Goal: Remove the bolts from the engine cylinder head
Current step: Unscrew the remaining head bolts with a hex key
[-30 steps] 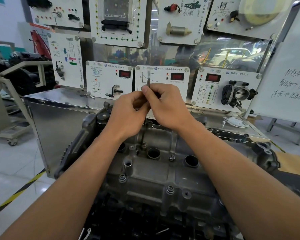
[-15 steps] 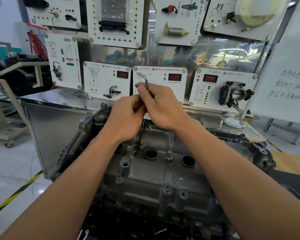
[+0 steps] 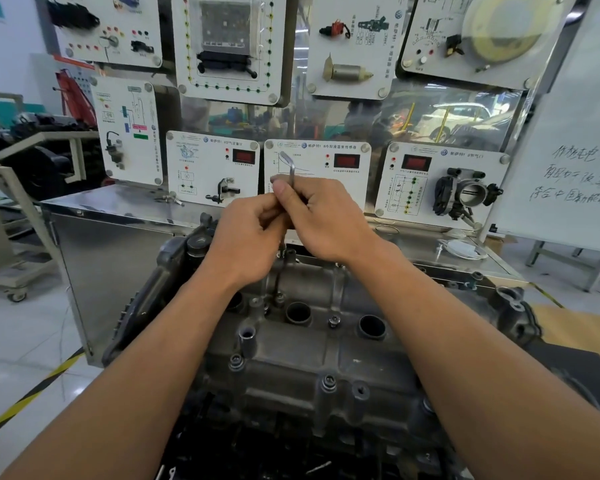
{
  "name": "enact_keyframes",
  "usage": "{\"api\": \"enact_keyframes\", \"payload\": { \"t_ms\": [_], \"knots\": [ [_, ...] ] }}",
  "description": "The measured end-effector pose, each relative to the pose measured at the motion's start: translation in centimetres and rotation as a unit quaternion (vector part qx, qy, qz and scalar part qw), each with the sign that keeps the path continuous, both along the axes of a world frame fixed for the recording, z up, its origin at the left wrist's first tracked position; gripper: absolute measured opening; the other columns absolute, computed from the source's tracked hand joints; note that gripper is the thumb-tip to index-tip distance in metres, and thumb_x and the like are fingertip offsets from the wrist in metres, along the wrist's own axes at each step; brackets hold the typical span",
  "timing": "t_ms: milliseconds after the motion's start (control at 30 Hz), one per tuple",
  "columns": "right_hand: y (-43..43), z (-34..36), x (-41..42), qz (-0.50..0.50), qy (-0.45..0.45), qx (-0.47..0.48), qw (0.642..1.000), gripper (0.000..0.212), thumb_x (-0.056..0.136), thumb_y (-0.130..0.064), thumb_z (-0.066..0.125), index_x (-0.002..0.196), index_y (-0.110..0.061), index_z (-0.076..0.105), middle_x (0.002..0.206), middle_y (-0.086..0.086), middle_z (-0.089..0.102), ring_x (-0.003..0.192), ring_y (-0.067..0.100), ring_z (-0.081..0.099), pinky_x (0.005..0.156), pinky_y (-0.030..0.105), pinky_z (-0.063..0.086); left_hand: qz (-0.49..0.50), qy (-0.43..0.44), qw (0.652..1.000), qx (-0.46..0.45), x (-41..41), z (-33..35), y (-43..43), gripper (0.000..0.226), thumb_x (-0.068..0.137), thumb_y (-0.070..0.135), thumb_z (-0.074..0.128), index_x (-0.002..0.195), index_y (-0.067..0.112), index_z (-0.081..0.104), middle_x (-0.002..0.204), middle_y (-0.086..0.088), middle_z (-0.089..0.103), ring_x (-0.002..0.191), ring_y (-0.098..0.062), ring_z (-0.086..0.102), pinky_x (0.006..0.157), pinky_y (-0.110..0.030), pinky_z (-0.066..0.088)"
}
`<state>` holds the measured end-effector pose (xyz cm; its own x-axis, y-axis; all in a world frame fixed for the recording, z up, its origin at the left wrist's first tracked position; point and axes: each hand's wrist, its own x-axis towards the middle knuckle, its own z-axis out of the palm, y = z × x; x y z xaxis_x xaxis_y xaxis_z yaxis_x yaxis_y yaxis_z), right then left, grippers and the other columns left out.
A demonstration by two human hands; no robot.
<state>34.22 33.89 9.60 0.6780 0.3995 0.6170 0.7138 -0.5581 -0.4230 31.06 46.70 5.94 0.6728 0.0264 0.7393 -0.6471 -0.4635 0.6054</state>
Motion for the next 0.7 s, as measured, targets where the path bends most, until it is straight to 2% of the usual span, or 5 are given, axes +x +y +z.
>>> {"api": "enact_keyframes", "payload": {
  "t_ms": [100, 300, 500, 567, 700],
  "knots": [
    [0.06, 0.07, -0.23, 0.0, 0.009, -0.003, 1.0, 0.036, 0.102, -0.044, 0.042, 0.125, -0.026, 0.064, 0.11, -0.001, 0.073, 0.103, 0.022, 0.066, 0.091, 0.044, 0.052, 0.044, -0.009, 0.999, -0.023, 0.14, 0.22, -0.15, 0.021, 0.09, -0.001, 0.063, 0.088, 0.017, 0.072, 0.076, 0.006, 0.074, 0.07, -0.004, 0.071, 0.066, -0.023, 0.056],
    [0.37, 0.2, -0.57, -0.005, -0.039, 0.053, 0.998, 0.029, 0.099, -0.039, 0.054, 0.089, -0.021, 0.075, 0.075, -0.004, 0.07, 0.075, 0.02, 0.064, 0.073, 0.045, 0.054, 0.108, -0.015, 0.994, -0.029, 0.45, 0.43, -0.58, 0.011, 0.083, 0.005, 0.073, 0.088, 0.015, 0.07, 0.075, 0.003, 0.071, 0.07, -0.006, 0.066, 0.063, -0.012, 0.052],
    [0.37, 0.61, -0.63, -0.026, -0.064, -0.008, 0.998, 0.04, 0.103, -0.039, 0.045, 0.064, -0.032, 0.047, 0.067, -0.01, 0.057, 0.073, 0.02, 0.058, 0.069, 0.043, 0.051, -0.008, 0.014, 1.0, -0.015, -0.16, -0.16, 0.1, 0.022, 0.097, 0.001, 0.057, 0.106, 0.015, 0.071, 0.095, 0.009, 0.075, 0.091, -0.002, 0.071, 0.078, -0.015, 0.053],
    [0.36, 0.75, -0.77, -0.019, -0.063, -0.036, 0.997, 0.035, 0.105, -0.039, 0.04, 0.072, -0.032, 0.052, 0.075, -0.008, 0.061, 0.079, 0.021, 0.06, 0.073, 0.044, 0.052, -0.004, 0.007, 1.0, -0.018, -0.2, -0.29, 0.21, 0.022, 0.096, -0.002, 0.056, 0.101, 0.013, 0.072, 0.09, 0.007, 0.075, 0.086, -0.007, 0.073, 0.077, -0.023, 0.057],
    [0.19, 0.74, -0.69, -0.006, -0.03, -0.068, 0.997, 0.041, 0.106, -0.041, 0.03, 0.134, -0.026, 0.055, 0.118, 0.003, 0.07, 0.113, 0.027, 0.061, 0.094, 0.046, 0.049, 0.066, -0.01, 0.997, -0.043, 0.14, -0.04, -0.13, 0.015, 0.088, -0.001, 0.066, 0.084, 0.013, 0.068, 0.074, 0.006, 0.071, 0.068, -0.008, 0.069, 0.069, -0.023, 0.057]
  ]
}}
